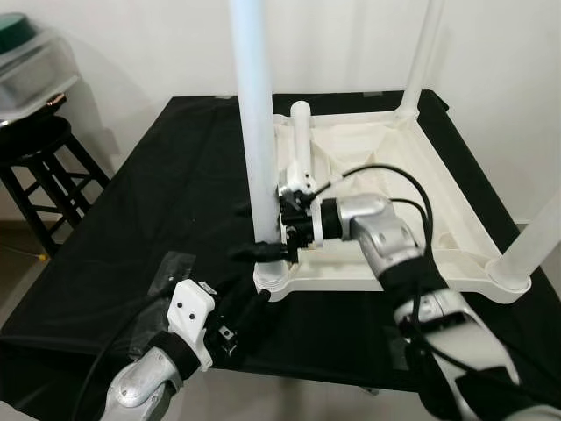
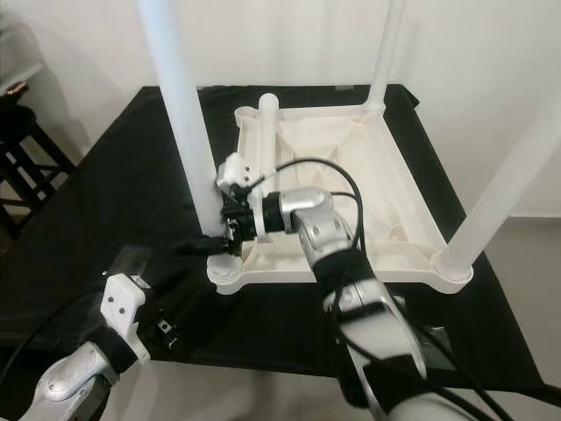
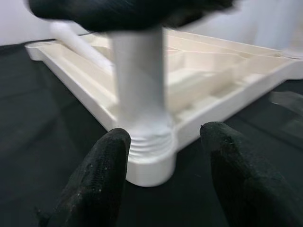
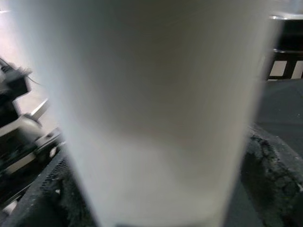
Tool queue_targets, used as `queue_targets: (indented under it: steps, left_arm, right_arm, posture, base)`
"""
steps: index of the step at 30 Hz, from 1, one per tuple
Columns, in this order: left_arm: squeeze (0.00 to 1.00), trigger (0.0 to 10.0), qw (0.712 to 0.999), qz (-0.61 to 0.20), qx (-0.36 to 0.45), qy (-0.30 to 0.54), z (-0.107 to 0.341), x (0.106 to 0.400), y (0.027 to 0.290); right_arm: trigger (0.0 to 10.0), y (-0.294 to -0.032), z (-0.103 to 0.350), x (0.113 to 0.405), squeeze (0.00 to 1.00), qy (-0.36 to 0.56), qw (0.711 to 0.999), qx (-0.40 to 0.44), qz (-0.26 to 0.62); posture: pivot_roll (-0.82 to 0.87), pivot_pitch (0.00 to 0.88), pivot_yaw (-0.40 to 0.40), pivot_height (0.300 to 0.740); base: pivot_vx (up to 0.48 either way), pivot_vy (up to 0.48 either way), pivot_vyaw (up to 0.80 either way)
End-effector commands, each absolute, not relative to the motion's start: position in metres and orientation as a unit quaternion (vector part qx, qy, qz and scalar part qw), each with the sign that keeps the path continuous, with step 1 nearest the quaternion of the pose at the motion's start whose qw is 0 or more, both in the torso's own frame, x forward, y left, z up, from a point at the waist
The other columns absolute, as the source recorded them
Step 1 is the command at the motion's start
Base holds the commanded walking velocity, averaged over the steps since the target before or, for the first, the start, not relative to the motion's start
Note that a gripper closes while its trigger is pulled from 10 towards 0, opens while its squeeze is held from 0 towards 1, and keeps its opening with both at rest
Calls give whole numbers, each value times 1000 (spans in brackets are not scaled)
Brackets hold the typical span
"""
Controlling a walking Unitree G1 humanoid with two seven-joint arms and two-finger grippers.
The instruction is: Building children table
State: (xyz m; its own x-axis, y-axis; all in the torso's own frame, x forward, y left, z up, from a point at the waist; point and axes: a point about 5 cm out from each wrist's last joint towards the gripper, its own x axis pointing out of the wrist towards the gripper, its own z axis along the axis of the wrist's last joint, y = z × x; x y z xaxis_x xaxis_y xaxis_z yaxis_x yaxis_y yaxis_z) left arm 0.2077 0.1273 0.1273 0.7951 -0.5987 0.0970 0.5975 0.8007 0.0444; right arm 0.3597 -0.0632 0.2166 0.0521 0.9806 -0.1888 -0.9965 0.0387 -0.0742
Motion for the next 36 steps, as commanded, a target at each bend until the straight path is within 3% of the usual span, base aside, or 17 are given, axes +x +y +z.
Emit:
queue_targets:
  steps: [1, 2, 13, 17, 18, 19, 22, 23, 25, 27, 36]
  left_arm:
    - [0, 10000, 946, -320, -2, -43, 123, 205, 125]
    - [0, 10000, 949, -311, -29, -40, 122, 208, 127]
    - [0, 10000, 947, -316, -39, -39, 120, 208, 125]
    - [0, 10000, 945, -321, -44, -36, 120, 208, 123]
    - [0, 10000, 945, -323, -43, -36, 120, 207, 123]
    - [0, 10000, 945, -323, -44, -36, 120, 207, 124]
    - [0, 10000, 945, -323, -44, -36, 120, 207, 124]
    - [0, 10000, 945, -323, -44, -35, 121, 206, 125]
    - [0, 10000, 945, -323, -44, -35, 121, 206, 125]
    - [0, 10000, 944, -325, -45, -32, 120, 209, 127]
    - [0, 10000, 944, -326, -51, -29, 119, 211, 128]
  right_arm:
    - [4275, -58, 214, 360, 0, 47, 714, -93, 693]
    - [0, -56, 212, 361, 0, 56, 702, -87, 705]
    - [0, -62, 208, 363, 0, 54, 694, -82, 713]
    - [0, -87, 203, 364, 0, 34, 734, -106, 670]
    - [0, -94, 201, 362, 0, 27, 756, -106, 646]
    - [0, -87, 187, 356, 0, 29, 809, -114, 576]
    - [0, -87, 187, 356, 0, 29, 809, -114, 576]
    - [0, -75, 175, 350, 0, 28, 882, -79, 463]
    - [0, -75, 175, 350, 0, 28, 882, -79, 463]
    - [0, -63, 138, 315, 0, 72, 938, -46, 335]
    - [0, -59, 138, 322, 0, 80, 932, -54, 350]
  posture:
    - [-4, 61, 60, 740]
    - [0, 60, 56, 740]
    - [6, 68, 52, 740]
    - [-12, 81, 58, 740]
    - [-16, 86, 56, 740]
    - [-24, 93, 54, 740]
    - [-24, 93, 54, 740]
    - [-30, 96, 54, 740]
    - [-30, 96, 54, 740]
    - [-50, 94, 86, 740]
    - [-35, 88, 67, 740]
  base:
    - [0, 0, 0]
    - [0, 0, 0]
    - [0, 0, 0]
    - [0, 0, 0]
    - [0, 0, 0]
    - [0, 0, 0]
    - [0, 0, 0]
    - [0, 0, 0]
    - [0, 0, 0]
    - [0, 0, 0]
    - [0, 0, 0]
